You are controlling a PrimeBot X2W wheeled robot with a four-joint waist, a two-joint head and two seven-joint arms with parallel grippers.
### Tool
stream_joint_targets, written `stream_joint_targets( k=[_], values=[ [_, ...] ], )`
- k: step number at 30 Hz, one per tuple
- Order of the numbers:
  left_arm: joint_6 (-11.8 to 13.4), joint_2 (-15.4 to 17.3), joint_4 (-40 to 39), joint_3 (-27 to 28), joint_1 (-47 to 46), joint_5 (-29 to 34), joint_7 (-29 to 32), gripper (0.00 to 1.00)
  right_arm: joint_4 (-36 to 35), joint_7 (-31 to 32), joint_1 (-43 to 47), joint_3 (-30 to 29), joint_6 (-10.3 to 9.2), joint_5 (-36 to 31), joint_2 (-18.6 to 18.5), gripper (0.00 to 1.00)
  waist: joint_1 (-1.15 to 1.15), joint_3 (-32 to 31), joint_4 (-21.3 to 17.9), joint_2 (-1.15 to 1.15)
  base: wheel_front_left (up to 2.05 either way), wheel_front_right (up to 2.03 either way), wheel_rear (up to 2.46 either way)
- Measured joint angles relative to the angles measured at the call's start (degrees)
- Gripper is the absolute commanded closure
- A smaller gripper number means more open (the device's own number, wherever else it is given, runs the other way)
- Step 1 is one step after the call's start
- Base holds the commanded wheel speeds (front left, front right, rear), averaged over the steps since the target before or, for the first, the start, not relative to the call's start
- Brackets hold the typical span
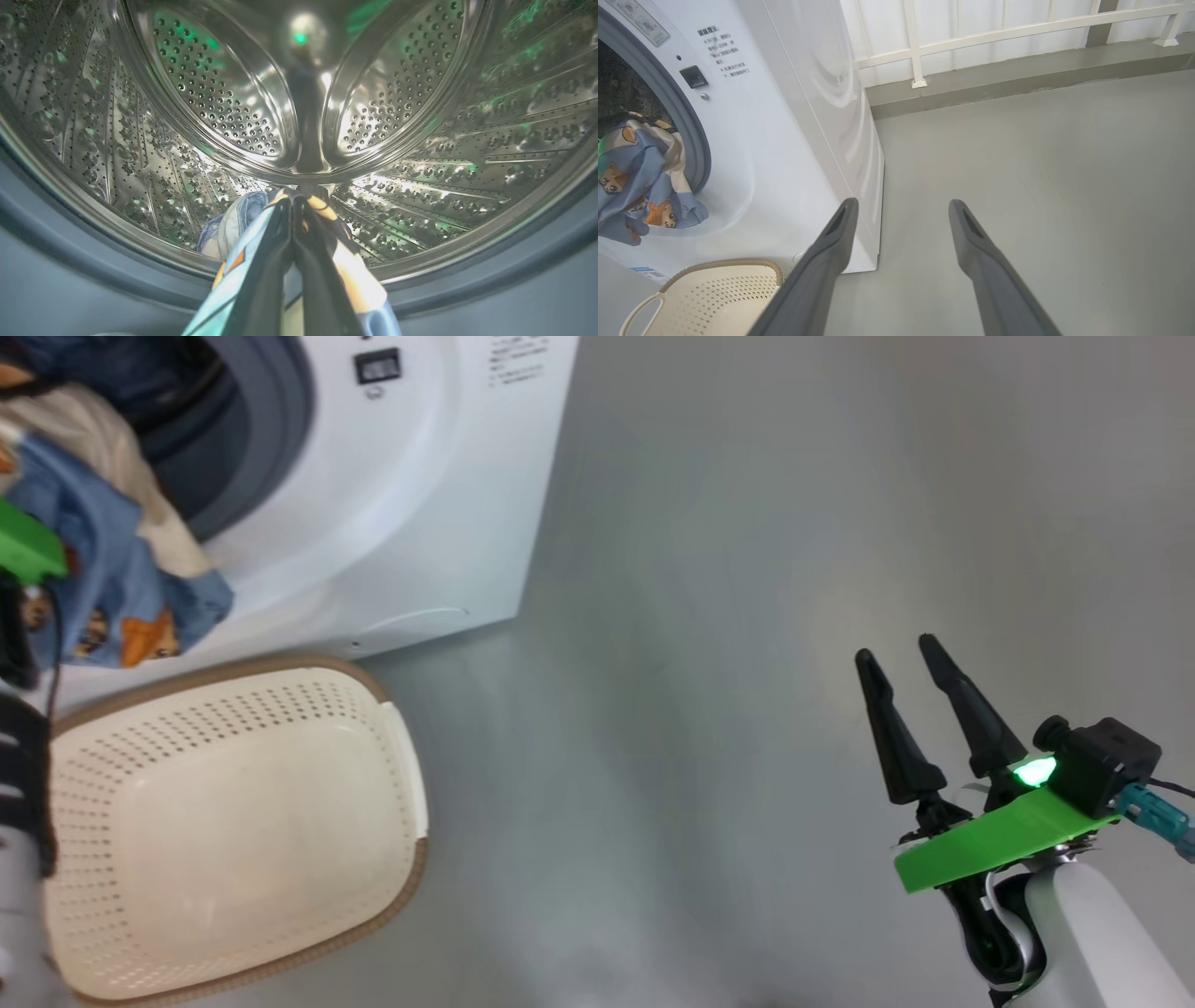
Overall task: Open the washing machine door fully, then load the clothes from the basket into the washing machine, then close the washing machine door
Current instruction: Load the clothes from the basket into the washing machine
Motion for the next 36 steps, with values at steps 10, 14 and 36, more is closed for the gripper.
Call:
stream_joint_targets(
  k=[10,14,36],
  values=[
    [1.6,1.9,-6.9,1.0,-7.6,2.5,0.0,1.00,-0.7,0.0,-1.8,0.6,0.01,0.4,0.6,0.00,0.00,4.0,-2.1,0.00,0.00,0.00,0.00],
    [2.1,2.2,-15.2,1.9,-7.7,4.9,0.0,1.00,-0.8,0.0,-2.5,0.6,0.01,0.4,0.9,0.00,0.00,5.3,-2.5,0.00,0.00,0.00,0.00],
    [1.5,1.4,1.7,1.9,-5.8,7.2,0.0,0.00,-0.7,0.0,-3.4,1.5,0.00,0.5,1.1,0.00,0.00,5.5,-0.9,0.00,0.00,0.00,0.00]
  ],
)
